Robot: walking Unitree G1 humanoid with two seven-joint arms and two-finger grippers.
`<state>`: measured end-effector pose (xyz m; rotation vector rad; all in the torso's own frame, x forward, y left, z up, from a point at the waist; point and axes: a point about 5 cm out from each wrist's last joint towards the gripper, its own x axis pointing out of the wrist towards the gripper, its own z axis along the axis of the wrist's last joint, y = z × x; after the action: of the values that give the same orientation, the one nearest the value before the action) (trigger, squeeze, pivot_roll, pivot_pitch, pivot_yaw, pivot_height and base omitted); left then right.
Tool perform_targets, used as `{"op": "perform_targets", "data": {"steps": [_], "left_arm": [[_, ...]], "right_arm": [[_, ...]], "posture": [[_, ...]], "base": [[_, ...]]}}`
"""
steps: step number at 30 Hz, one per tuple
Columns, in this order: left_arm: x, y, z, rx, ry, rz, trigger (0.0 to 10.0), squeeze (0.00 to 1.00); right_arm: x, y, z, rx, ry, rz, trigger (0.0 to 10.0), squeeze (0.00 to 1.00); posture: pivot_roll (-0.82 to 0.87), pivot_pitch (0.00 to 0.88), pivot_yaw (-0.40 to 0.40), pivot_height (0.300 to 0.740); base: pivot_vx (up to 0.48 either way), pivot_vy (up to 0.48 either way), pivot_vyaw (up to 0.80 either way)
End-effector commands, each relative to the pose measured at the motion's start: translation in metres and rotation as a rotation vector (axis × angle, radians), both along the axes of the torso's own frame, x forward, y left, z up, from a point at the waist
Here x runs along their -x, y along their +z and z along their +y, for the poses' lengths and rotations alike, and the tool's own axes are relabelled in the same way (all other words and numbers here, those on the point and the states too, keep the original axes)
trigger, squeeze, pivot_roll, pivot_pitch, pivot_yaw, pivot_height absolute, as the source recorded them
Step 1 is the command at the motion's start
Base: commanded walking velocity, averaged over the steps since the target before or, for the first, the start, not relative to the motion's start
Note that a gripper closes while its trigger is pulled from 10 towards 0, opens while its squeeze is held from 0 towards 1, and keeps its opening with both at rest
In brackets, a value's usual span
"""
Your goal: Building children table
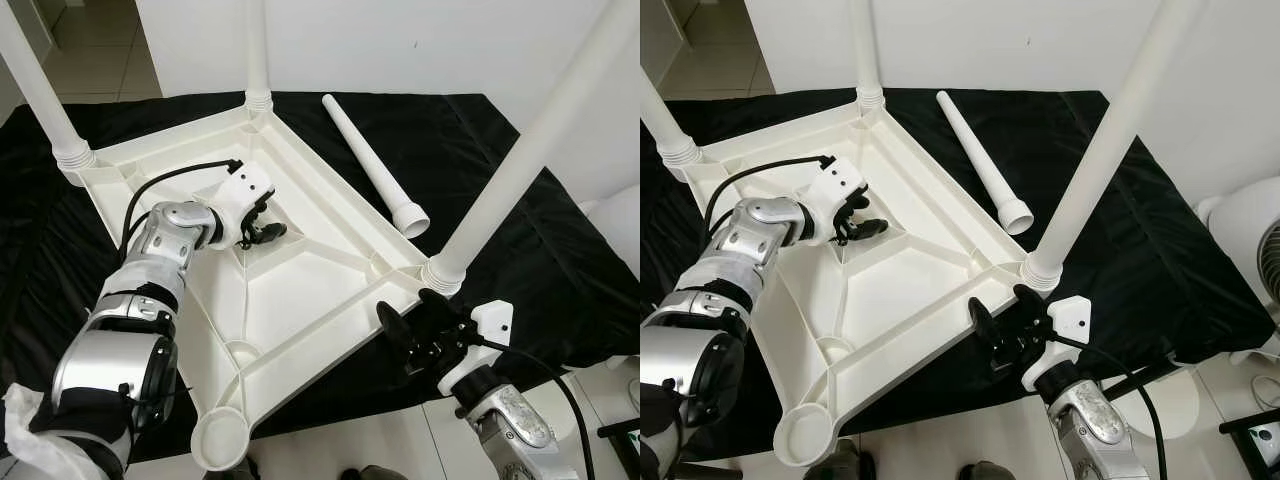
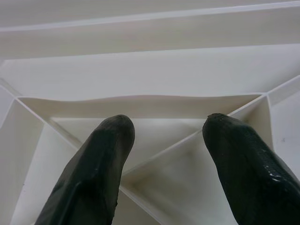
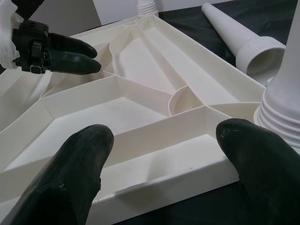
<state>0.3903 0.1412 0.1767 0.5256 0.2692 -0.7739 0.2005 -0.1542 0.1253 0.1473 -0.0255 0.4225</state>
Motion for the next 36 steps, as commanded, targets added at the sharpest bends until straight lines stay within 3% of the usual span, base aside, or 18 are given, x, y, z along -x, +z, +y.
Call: {"op": "perform_targets", "data": {"steps": [1,9,17,20,21,24,36], "left_arm": [[-0.013,0.007,0.011,-0.057,0.339,-0.223,10.0,0.00],[-0.014,0.005,0.002,-0.079,0.291,-0.202,10.0,0.00],[-0.013,0.002,-0.007,-0.131,0.176,-0.193,10.0,0.00],[-0.012,0.004,-0.003,-0.114,0.160,-0.183,10.0,0.00],[-0.012,0.006,0.001,-0.099,0.158,-0.180,9.5,0.00],[-0.012,0.008,0.005,-0.088,0.137,-0.188,10.0,0.00],[-0.008,0.011,0.009,-0.070,0.054,-0.175,10.0,0.00]], "right_arm": [[0.002,-0.002,-0.001,0.028,-0.004,0.014,10.0,0.00],[0.003,-0.001,-0.004,0.041,-0.013,0.016,10.0,0.00],[0.004,-0.002,-0.004,0.045,-0.021,0.023,10.0,0.00],[0.007,-0.003,-0.003,0.041,-0.016,0.025,10.0,0.00],[0.008,-0.003,-0.003,0.039,-0.013,0.026,10.0,0.00],[0.010,-0.003,-0.002,0.041,-0.008,0.024,10.0,0.00],[0.010,-0.005,-0.002,0.052,0.000,0.028,10.0,0.00]], "posture": [[-0.04,0.071,-0.020,0.740],[-0.05,0.071,-0.016,0.740],[-0.05,0.071,-0.011,0.740],[-0.05,0.072,-0.006,0.740],[-0.05,0.072,-0.007,0.740],[-0.05,0.071,-0.008,0.740],[-0.05,0.062,-0.012,0.740]], "base": [[0.000,0.000,0.00],[0.000,0.000,0.00],[0.000,0.000,0.00],[0.000,0.000,0.00],[0.000,0.000,0.00],[0.000,0.000,0.00],[0.000,0.000,0.00]]}}
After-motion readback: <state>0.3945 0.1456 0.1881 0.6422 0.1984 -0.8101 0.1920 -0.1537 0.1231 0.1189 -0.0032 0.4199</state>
